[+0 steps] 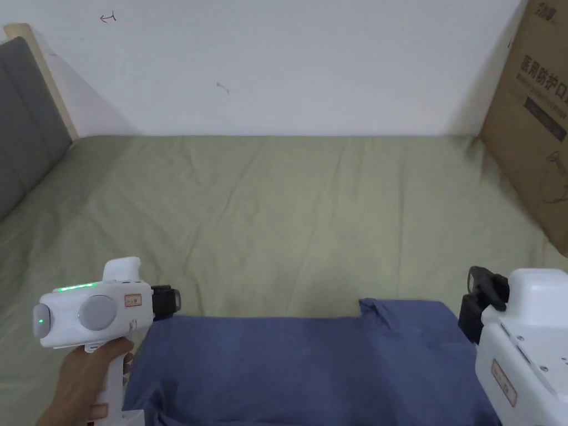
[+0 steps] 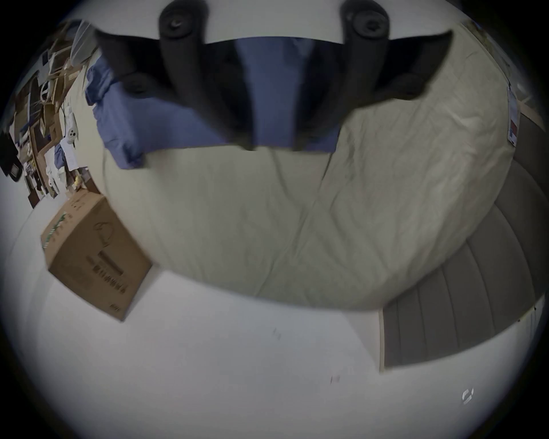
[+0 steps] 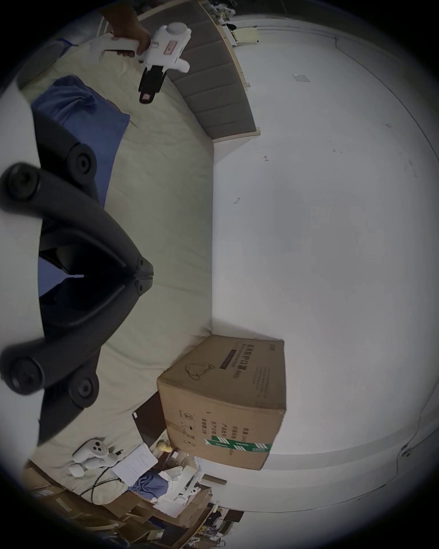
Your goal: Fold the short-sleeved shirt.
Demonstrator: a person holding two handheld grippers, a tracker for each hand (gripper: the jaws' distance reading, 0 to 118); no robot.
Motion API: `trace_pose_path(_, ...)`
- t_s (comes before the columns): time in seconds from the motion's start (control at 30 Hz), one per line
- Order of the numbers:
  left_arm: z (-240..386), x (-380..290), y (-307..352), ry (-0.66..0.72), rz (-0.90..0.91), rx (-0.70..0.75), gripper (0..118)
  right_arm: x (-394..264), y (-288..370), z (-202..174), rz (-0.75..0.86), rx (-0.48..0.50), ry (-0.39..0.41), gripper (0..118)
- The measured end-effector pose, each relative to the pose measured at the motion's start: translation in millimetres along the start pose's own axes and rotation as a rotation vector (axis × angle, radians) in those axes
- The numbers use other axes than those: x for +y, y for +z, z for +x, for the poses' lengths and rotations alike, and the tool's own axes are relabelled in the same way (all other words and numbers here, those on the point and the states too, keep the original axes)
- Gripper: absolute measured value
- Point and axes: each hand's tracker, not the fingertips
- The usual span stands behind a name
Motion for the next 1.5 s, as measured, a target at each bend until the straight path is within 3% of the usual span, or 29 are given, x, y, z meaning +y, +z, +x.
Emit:
trace_pose_path(0.03, -4, 2, -15, -0.002, -0.048, 0.025, 72, -4, -6, 0, -0.014, 0.002, 0.000, 0)
trace_pose_path(0.1, -12, 3, -38, -0.011, -0.077, 0.057, 86, -9, -20, 0, -0.042, 0.001, 0.003, 0)
trace_pose_path(0.33, -23, 2, -100, -0.040, -0.162, 0.152, 84, -30, -55, 9, -0.124, -0.013, -0.008, 0)
trace_pose_path(0.4, -17, -3, -108, -0.061, -0.200, 0.153, 66, -34, -62, 13, -0.140, -0.020, -0.015, 0)
trace_pose_path(0.5, -4, -9, -107, -0.172, -0.172, 0.185, 64, -40, -71, 21, -0.170, -0.024, -0.030, 0)
trace_pose_path(0.53, -2, -9, -105, -0.204, -0.165, 0.178, 58, -42, -76, 25, -0.181, -0.024, -0.044, 0)
trace_pose_path(0.57, -1, -7, -101, -0.197, -0.168, 0.091, 44, -44, -80, 30, -0.189, -0.027, -0.060, 0)
trace_pose_path(0.6, 3, -7, -100, -0.183, -0.170, 0.087, 9, -46, -87, 36, -0.197, -0.030, -0.076, 0)
trace_pose_path(0.73, 10, -6, -76, -0.193, -0.097, 0.071, 4, -63, -134, 62, -0.342, -0.055, -0.121, 2)
trace_pose_path(0.77, 11, -6, -65, -0.177, -0.058, 0.046, 4, -69, -148, 68, -0.387, -0.059, -0.124, 16)
trace_pose_path(0.83, 13, -5, -42, -0.161, -0.007, 0.014, 4, -85, -179, 78, -0.489, -0.050, -0.110, 73)
trace_pose_path(0.87, 15, -5, -31, -0.154, 0.016, -0.005, 4, -95, -194, 82, -0.536, -0.048, -0.120, 94)
trace_pose_path(0.9, 16, -5, -23, -0.156, 0.025, -0.014, 4, -103, -205, 84, -0.572, -0.049, -0.109, 107)
trace_pose_path(0.93, 16, -4, -17, -0.162, 0.029, -0.012, 4, -112, -217, 85, -0.600, -0.052, -0.102, 108)
trace_pose_path(1.07, 18, -5, -2, -0.170, 0.044, -0.020, 4, -141, -252, 79, -0.724, -0.069, 0.015, 105)
trace_pose_path(1.1, 17, -6, 0, -0.166, 0.044, -0.021, 4, -145, -254, 78, -0.733, -0.063, 0.028, 94)
trace_pose_path(1.17, 16, -8, 5, -0.150, 0.042, -0.031, 4, -147, -251, 78, -0.708, 0.008, -0.047, 70)
trace_pose_path(1.2, 14, -8, 5, -0.143, 0.038, -0.032, 4, -142, -246, 76, -0.700, -0.026, -0.046, 59)
trace_pose_path(1.23, 13, -10, 6, -0.139, 0.038, -0.033, 4, -137, -238, 74, -0.687, -0.011, -0.046, 37)
trace_pose_path(1.27, 12, -11, 7, -0.137, 0.036, -0.029, 4, -132, -231, 73, -0.670, 0.000, -0.038, 7)
trace_pose_path(1.33, 12, -16, 12, -0.125, 0.033, -0.024, 4, -124, -216, 72, -0.627, -0.008, 0.016, 2)
trace_pose_path(1.5, 2, -28, 27, -0.087, 0.038, -0.018, 4, -83, -144, 78, -0.491, 0.044, -0.032, 2)
